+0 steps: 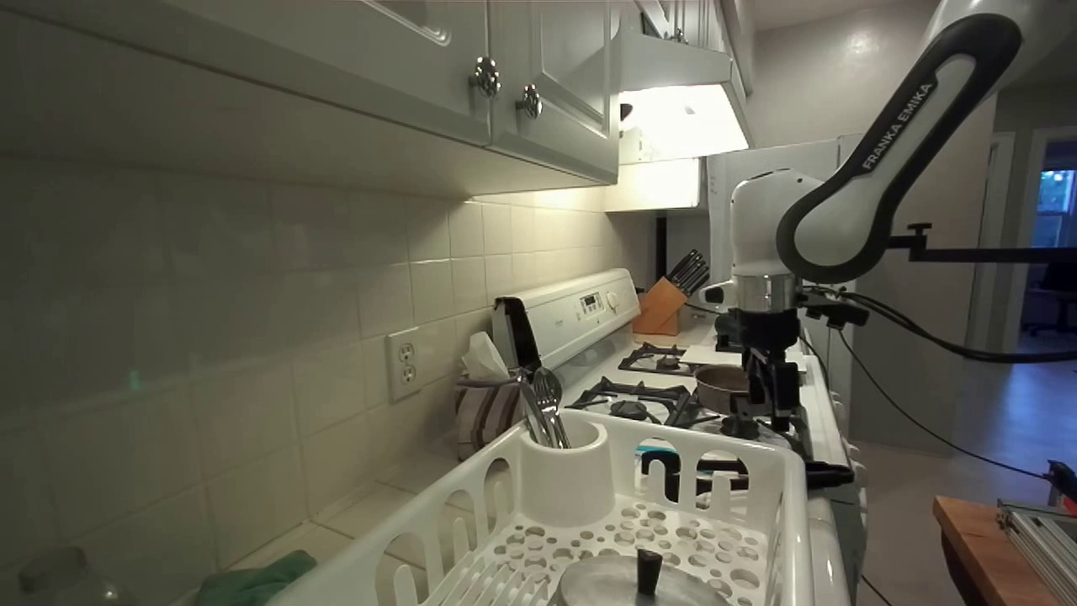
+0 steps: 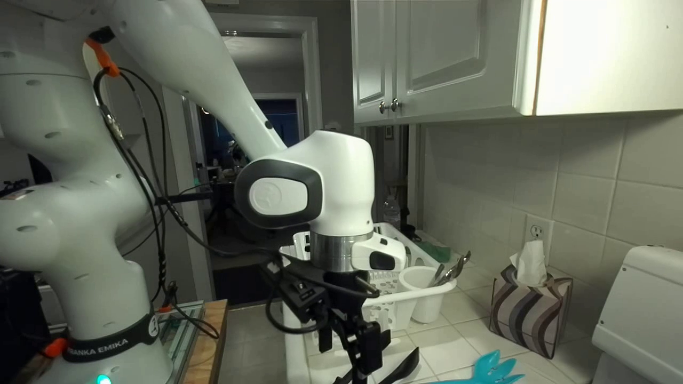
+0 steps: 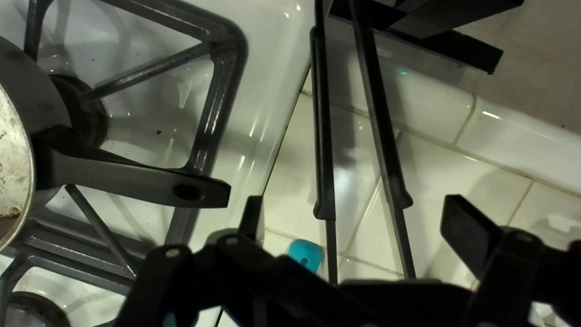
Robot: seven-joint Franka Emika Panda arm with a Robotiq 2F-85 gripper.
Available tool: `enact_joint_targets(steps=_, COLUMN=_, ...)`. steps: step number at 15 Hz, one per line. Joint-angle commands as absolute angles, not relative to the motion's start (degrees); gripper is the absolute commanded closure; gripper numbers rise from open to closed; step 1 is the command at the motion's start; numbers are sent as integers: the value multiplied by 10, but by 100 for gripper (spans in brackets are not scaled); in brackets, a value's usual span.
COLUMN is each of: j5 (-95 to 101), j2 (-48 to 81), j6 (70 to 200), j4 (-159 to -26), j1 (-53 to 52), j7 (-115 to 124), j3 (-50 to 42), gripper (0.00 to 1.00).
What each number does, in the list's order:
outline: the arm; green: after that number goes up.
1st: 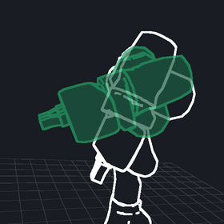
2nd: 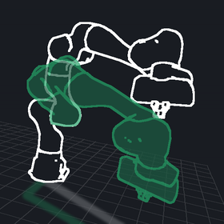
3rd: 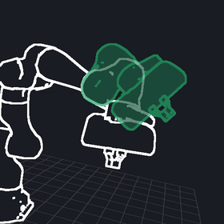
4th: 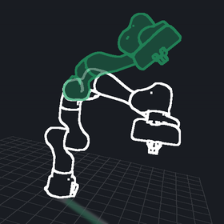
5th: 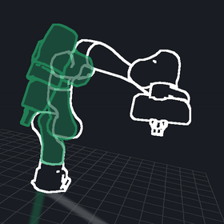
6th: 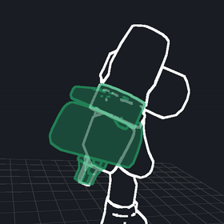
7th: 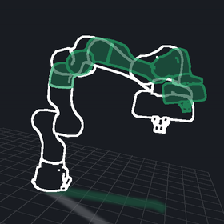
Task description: Put the black tongs on the dishrack.
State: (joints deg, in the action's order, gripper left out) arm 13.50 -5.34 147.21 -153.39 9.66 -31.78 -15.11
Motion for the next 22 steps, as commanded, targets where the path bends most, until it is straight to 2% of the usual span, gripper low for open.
enact_joint_targets(steps=1, j5=134, j2=-54, j6=1471, j4=-1533, j1=103, j7=-318, j3=-144, gripper=0)
enact_joint_targets(steps=5, j5=177, j2=-42, j6=1468, j4=-1528, j1=108, j7=-278, j3=-137, gripper=0)
enact_joint_targets(steps=14, j5=124, j2=0, j6=1502, j4=-1543, j1=98, j7=-313, j3=-127, gripper=0)
enact_joint_targets(steps=22, j5=191, j2=16, j6=1556, j4=-1557, j1=118, j7=-263, j3=-138, gripper=0)
